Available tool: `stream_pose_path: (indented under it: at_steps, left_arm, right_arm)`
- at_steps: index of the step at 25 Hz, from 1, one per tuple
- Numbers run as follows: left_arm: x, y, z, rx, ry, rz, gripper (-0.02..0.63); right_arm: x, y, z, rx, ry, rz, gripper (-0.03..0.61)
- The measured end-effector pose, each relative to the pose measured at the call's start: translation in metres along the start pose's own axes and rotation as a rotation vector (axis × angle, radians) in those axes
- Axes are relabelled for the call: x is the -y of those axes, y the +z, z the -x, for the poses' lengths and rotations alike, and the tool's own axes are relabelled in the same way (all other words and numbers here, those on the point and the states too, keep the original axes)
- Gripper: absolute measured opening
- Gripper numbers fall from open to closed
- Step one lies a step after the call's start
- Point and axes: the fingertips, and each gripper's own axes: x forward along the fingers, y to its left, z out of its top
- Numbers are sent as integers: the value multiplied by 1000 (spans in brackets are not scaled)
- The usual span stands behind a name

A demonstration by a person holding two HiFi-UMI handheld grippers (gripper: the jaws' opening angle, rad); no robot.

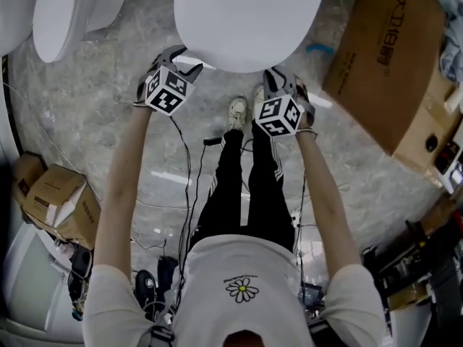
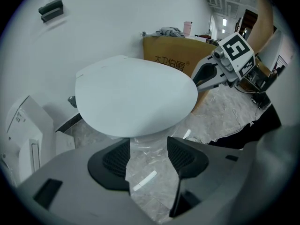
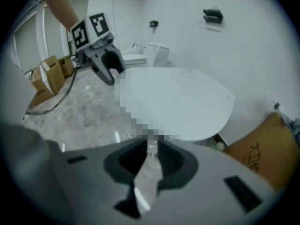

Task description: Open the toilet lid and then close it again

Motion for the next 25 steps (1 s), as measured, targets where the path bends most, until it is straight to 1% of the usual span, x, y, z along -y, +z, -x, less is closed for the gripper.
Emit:
stream_pose_path:
  at_steps: [5,15,25]
  left_arm:
    - [2,-9,-21,-19,-2,4,264]
    - [3,-22,-41,-55,-9,12,267]
    - [3,-22,-42,-35,7,28,267]
  right_arm:
    - [-2,-14,-20,-32,13,14,84]
    - [-6,-23,-36,-45,22,0,84]
    - [-5,-23,-38,-42,10,39,83]
